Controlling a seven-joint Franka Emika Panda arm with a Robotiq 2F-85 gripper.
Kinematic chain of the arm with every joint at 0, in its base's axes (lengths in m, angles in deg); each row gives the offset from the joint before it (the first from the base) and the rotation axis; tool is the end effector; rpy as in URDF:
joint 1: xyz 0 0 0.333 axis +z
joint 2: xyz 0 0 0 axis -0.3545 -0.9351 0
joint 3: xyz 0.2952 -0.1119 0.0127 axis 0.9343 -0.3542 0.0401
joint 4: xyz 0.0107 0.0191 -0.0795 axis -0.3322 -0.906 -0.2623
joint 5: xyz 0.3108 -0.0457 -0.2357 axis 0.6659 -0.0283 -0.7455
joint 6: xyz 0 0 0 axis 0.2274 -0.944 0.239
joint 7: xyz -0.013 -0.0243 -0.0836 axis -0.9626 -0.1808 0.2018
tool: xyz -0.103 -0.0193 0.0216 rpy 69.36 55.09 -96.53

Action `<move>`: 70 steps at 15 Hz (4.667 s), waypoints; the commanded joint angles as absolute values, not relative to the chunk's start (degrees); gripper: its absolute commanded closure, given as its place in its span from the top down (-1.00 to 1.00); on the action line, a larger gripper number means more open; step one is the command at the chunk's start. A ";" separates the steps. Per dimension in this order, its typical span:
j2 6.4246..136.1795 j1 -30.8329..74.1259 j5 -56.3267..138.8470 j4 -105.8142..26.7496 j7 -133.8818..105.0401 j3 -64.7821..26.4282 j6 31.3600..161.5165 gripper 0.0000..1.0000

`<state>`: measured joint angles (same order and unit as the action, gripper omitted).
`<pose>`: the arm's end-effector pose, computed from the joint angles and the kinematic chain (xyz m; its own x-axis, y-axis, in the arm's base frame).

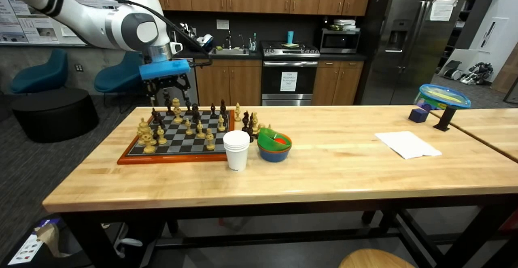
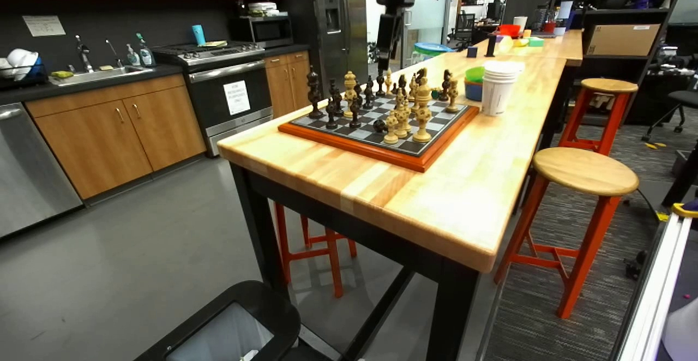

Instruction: Move one black chess piece forward

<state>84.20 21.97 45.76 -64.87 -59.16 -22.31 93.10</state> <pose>0.5746 -0.0577 0.4241 0.8227 0.5504 0.1422 0.5414 -0.8349 0.0991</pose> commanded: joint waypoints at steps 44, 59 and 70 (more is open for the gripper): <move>59.37 9.79 49.87 -39.26 -63.43 -13.20 86.03 -0.10; 64.17 8.39 49.63 -44.77 -62.78 -14.26 83.50 -0.87; 65.46 8.59 50.16 -46.32 -63.01 -14.20 82.76 -0.87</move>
<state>63.68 8.42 49.05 -44.86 -63.14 -14.19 83.10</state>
